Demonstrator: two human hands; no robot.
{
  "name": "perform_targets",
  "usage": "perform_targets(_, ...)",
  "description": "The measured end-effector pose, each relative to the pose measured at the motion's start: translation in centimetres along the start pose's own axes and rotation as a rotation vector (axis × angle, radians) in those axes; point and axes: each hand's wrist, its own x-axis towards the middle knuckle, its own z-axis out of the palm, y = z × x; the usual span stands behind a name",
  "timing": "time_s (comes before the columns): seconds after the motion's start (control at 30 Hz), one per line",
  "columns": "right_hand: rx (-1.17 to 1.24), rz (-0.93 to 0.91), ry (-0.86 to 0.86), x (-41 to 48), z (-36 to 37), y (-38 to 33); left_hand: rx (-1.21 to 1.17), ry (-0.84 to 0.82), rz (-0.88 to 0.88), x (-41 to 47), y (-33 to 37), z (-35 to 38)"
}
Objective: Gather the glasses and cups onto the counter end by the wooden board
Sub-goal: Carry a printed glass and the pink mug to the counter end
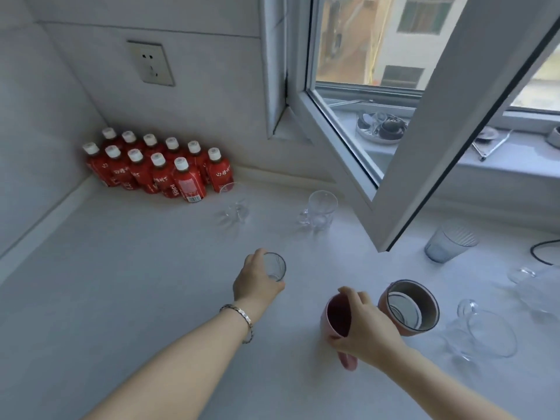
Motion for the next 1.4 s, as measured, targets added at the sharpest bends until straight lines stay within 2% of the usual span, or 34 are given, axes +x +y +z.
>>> perform_targets(0.2,-0.059,-0.251,-0.111,-0.1,-0.9,-1.0,-0.116,0.169,-0.178,-8.7,-1.9,-0.1)
perform_targets(0.37,-0.14,-0.499,-0.232,-3.0,0.4,-4.9,-0.186,0.352,-0.327,-19.1,-4.9,-1.6)
perform_targets(0.6,-0.298,-0.868,-0.329,-12.6,4.2,-12.4,-0.24,0.56,-0.563,-34.4,-10.5,-4.3)
perform_targets(0.8,-0.421,-1.123,-0.411,-23.8,11.3,-18.4,-0.308,0.721,-0.765,-48.9,-17.6,-5.3)
perform_targets(1.0,-0.537,-1.229,-0.486,-37.3,21.0,-23.6,-0.324,0.844,-0.9,-65.2,-26.5,-5.4)
perform_targets(1.13,-0.566,-1.258,-0.526,-44.4,26.1,-26.8,-0.342,0.859,-0.976,-73.4,-31.7,-5.7)
perform_targets(1.4,-0.637,-1.354,-0.55,-54.6,35.2,-34.6,-0.328,0.907,-1.084,-83.9,-42.2,-10.0)
